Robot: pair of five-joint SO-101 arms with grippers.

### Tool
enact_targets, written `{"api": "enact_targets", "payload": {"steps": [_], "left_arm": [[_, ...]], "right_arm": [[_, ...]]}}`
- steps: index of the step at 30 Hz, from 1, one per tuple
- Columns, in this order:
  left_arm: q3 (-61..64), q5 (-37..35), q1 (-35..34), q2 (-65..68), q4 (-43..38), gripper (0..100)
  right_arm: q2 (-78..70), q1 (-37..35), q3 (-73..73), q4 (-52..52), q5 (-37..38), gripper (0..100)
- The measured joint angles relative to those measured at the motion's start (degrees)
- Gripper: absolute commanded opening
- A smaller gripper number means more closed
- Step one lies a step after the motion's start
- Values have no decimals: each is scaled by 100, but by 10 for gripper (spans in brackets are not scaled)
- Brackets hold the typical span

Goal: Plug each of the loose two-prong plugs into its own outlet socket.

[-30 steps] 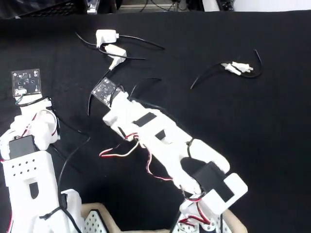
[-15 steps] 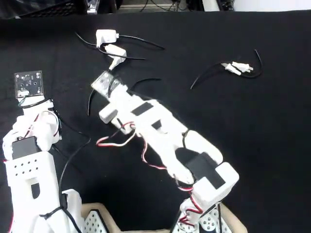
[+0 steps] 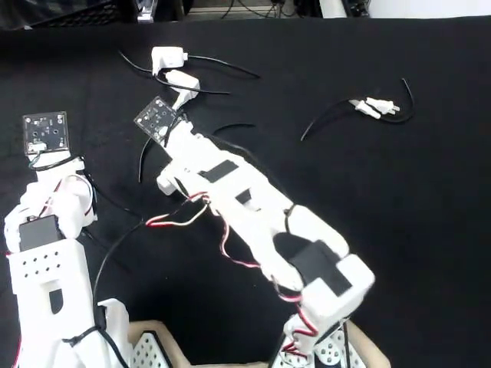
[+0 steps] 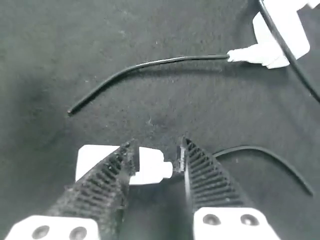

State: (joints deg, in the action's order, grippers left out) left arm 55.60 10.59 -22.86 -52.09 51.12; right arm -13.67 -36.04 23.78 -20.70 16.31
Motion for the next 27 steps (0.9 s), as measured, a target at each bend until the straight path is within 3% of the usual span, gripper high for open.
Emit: {"api": "enact_targets", "payload": {"steps": [10,18,27], "left_arm": [[18,0,0,0,-44,29],[158,0,0,0,-273,29],[158,0,0,0,-273,29]], "right_arm": [[-563,9,-1125,-1442,-18,141],[9,9,-677,-2699,-9,141],[501,0,-299,-2277,79,141]]}}
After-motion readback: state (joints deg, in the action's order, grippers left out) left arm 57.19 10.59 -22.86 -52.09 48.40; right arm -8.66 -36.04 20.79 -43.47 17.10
